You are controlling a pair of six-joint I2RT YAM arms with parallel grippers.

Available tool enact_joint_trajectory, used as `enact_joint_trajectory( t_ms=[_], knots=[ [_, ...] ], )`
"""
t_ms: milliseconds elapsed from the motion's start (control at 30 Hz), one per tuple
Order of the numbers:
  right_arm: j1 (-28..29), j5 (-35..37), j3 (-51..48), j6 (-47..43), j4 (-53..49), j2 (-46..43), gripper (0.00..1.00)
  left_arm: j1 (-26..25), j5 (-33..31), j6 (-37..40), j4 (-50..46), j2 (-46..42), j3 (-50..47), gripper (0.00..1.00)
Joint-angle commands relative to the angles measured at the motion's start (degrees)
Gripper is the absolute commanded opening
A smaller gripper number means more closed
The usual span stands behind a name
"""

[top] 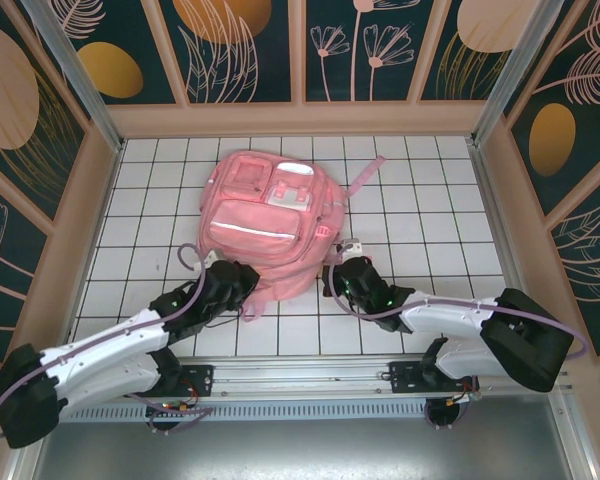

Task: Pack the student bag

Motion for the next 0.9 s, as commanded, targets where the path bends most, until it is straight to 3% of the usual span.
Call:
enact_joint_trajectory(
  t_ms=[0,467,700,867],
  knots=[
    [-4.61,5.06,0.92,-2.75,-1.01,-0.89,0.00,1.65,-8.90,1.74,-8.92,-5.49,-0.97,0.00],
    [-19.41,-0.40,8.10,-8.40,4.03,14.13,0.00,1.69,-9.53,4.99,-13.56,-11.92,0.21,0.00],
    [-23.56,-0.36,13.43,-7.78,1.41,20.86,0.00,1.67,-9.00,6.14,-13.47,-12.55,0.07,0.00],
    [-24.69,-2.33,13.74,-7.88,1.93,20.45,0.00,1.67,-5.09,10.02,-7.74,-10.14,0.70,0.00]
  ],
)
